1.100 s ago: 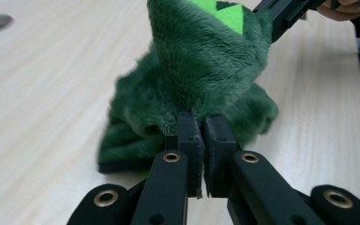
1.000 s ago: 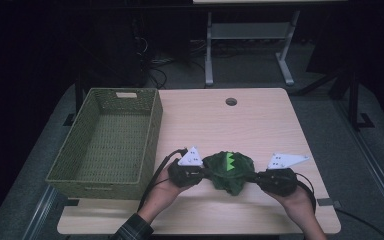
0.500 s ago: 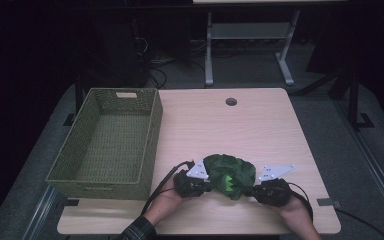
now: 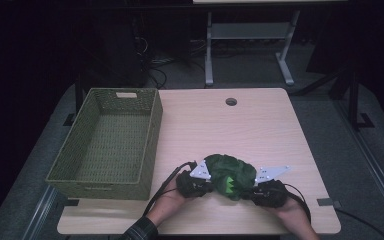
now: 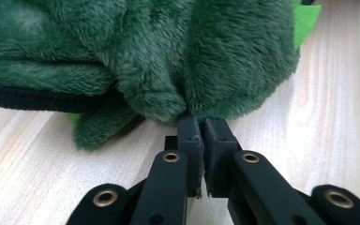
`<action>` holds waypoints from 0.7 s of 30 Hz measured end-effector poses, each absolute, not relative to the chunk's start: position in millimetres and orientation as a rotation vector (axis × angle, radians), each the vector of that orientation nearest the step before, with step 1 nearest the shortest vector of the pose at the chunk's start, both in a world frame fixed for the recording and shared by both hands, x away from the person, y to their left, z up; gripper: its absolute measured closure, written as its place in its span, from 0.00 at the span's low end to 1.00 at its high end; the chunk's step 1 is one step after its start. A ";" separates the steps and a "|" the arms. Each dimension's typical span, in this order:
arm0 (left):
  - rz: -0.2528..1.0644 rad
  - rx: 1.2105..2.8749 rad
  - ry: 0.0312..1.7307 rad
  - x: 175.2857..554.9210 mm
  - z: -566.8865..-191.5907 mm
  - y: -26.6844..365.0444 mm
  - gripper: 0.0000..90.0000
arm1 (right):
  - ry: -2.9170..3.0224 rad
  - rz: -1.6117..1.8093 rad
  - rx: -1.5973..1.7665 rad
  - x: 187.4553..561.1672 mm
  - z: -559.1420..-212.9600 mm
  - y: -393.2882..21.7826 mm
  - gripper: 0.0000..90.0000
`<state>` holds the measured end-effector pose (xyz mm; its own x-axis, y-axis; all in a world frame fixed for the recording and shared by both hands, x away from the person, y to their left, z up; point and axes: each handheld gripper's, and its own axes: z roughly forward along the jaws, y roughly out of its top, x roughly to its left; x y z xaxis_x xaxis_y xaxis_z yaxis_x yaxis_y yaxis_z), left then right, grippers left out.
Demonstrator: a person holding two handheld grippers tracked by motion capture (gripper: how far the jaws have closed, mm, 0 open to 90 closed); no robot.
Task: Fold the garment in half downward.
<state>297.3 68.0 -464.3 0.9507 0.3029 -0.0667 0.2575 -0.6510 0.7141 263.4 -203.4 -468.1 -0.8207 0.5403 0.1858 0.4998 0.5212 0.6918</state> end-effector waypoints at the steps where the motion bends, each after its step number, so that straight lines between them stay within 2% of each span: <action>1: 0.082 2.307 0.391 296.8 -461.8 69.7 0.93 | 2.685 1.211 0.922 261.6 -465.6 -204.7 0.82; 8: 0.082 2.266 0.419 289.2 -449.7 84.1 0.87 | 2.630 1.283 0.930 252.4 -451.7 -216.6 0.76; 19: 0.098 2.167 0.443 292.5 -423.7 92.4 0.86 | 2.593 1.382 0.845 238.7 -432.4 -225.4 0.66; 21: 0.098 2.150 0.443 293.8 -418.5 90.6 0.86 | 2.571 1.384 0.854 239.0 -428.8 -226.6 0.72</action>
